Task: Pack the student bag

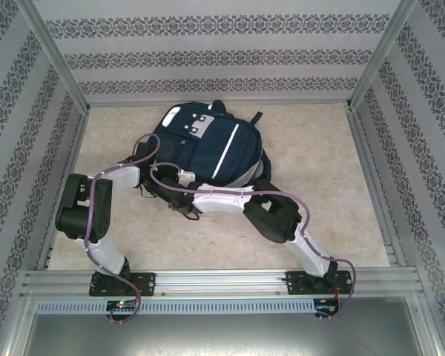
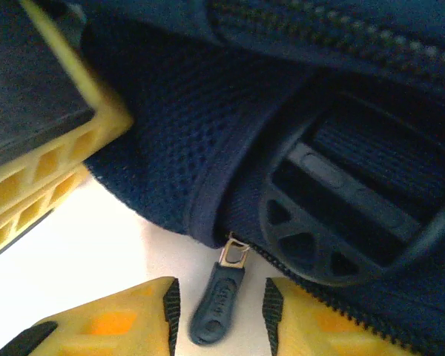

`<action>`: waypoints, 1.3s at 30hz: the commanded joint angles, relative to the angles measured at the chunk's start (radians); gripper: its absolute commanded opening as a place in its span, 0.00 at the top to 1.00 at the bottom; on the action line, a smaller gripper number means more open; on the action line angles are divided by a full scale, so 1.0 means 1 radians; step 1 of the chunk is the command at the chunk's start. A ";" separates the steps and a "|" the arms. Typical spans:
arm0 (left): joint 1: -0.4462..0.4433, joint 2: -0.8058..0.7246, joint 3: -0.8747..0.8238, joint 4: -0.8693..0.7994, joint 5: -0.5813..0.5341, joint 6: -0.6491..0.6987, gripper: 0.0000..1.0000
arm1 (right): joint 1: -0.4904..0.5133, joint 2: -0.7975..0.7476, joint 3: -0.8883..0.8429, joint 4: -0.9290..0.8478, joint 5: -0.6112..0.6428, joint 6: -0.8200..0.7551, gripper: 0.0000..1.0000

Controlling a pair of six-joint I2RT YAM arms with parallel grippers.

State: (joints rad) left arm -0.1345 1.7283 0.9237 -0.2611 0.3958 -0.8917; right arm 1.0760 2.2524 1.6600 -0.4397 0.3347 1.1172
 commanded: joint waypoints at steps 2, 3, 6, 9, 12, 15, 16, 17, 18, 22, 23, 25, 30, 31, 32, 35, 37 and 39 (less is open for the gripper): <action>0.005 0.007 -0.022 0.011 -0.013 -0.012 0.92 | -0.026 0.026 0.001 -0.102 0.058 0.032 0.66; 0.005 0.008 -0.021 0.011 -0.014 -0.012 0.92 | -0.028 0.027 0.004 -0.106 0.056 0.030 0.67; 0.004 0.008 -0.017 0.008 -0.014 -0.008 0.92 | -0.028 0.026 0.003 -0.097 0.051 0.014 0.69; 0.004 0.013 -0.015 0.005 -0.009 -0.006 0.91 | -0.030 0.041 0.022 -0.086 0.041 -0.017 0.72; 0.005 0.013 -0.014 0.005 -0.009 -0.004 0.92 | -0.031 0.060 0.050 -0.100 0.041 -0.040 0.83; 0.006 0.015 -0.011 -0.001 -0.011 -0.003 0.92 | -0.030 0.053 0.044 -0.100 0.044 -0.049 0.90; 0.005 0.016 -0.009 -0.002 -0.011 -0.003 0.92 | -0.030 0.046 0.039 -0.098 0.045 -0.051 0.94; 0.006 0.017 -0.009 -0.003 -0.012 -0.003 0.92 | -0.030 0.038 0.033 -0.095 0.044 -0.056 0.98; 0.006 0.018 -0.008 -0.003 -0.012 -0.003 0.92 | -0.030 0.029 0.025 -0.090 0.045 -0.065 0.98; 0.006 0.022 -0.002 -0.003 -0.011 -0.003 0.92 | -0.028 -0.008 0.009 -0.084 0.051 -0.096 1.00; 0.006 0.024 0.000 -0.006 -0.014 -0.003 0.92 | -0.028 -0.016 0.005 -0.082 0.051 -0.102 1.00; 0.007 0.021 0.006 -0.016 -0.019 0.002 0.92 | -0.027 -0.038 -0.014 -0.081 0.052 -0.112 1.00; 0.022 0.006 0.022 -0.057 -0.063 0.005 0.97 | -0.027 -0.138 -0.121 -0.047 0.050 -0.120 1.00; 0.029 0.003 0.025 -0.067 -0.072 0.002 0.99 | -0.026 -0.165 -0.150 -0.038 0.052 -0.124 1.00; 0.037 0.001 0.029 -0.077 -0.081 0.002 1.00 | -0.026 -0.192 -0.179 -0.034 0.053 -0.125 1.00; 0.064 0.001 0.039 -0.102 -0.099 0.001 1.00 | -0.027 -0.264 -0.257 -0.033 0.062 -0.131 1.00; 0.082 0.002 0.041 -0.102 -0.096 0.002 1.00 | -0.027 -0.303 -0.303 -0.041 0.064 -0.133 1.00; 0.099 0.002 0.046 -0.110 -0.102 0.003 1.00 | -0.028 -0.342 -0.350 -0.049 0.067 -0.132 1.00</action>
State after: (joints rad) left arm -0.0887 1.7283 0.9520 -0.3061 0.3962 -0.8948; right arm 1.0618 1.9713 1.3655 -0.4393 0.3553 0.9958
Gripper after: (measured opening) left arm 0.075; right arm 0.066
